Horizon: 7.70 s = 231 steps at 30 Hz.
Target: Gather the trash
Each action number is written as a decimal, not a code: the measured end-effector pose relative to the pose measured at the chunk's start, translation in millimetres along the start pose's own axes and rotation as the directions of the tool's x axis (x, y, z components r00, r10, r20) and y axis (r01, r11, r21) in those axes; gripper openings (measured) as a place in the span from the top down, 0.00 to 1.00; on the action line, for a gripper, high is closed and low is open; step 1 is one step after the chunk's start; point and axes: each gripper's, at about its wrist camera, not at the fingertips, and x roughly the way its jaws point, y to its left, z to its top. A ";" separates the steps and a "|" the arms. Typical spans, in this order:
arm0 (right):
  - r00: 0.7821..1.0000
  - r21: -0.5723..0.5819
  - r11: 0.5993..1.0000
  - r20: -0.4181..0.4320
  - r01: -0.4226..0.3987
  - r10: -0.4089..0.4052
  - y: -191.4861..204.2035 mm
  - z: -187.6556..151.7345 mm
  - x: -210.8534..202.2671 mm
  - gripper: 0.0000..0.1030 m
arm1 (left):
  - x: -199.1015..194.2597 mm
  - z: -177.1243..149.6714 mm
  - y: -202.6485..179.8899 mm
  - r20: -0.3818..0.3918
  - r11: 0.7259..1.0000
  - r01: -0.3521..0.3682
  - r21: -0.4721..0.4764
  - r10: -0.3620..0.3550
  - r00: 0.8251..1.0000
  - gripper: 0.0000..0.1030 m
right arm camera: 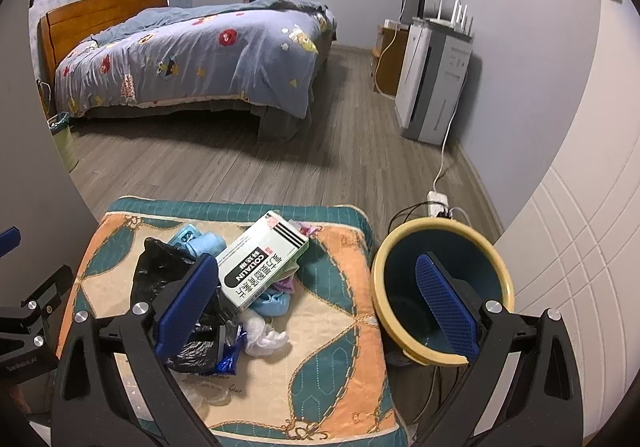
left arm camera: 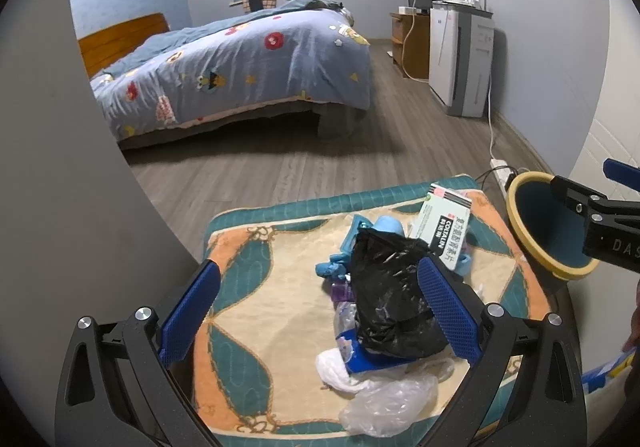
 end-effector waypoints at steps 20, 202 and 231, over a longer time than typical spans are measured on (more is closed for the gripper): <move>0.976 0.042 0.996 -0.198 -0.082 0.089 0.7 21.1 113.6 0.06 | 91.1 -21.8 -17.9 -0.215 0.994 0.090 0.054 -0.076 0.974 0.05; 0.764 0.099 0.972 -0.604 -0.213 0.229 61.8 -83.3 150.7 0.80 | 93.6 -122.5 -61.3 -0.465 0.956 0.290 0.038 -0.239 0.852 0.49; 0.939 0.101 0.948 -0.141 -0.301 0.313 -7.0 45.2 37.3 0.97 | 28.0 -25.6 -32.8 -0.124 0.956 0.286 0.060 -0.277 0.953 0.75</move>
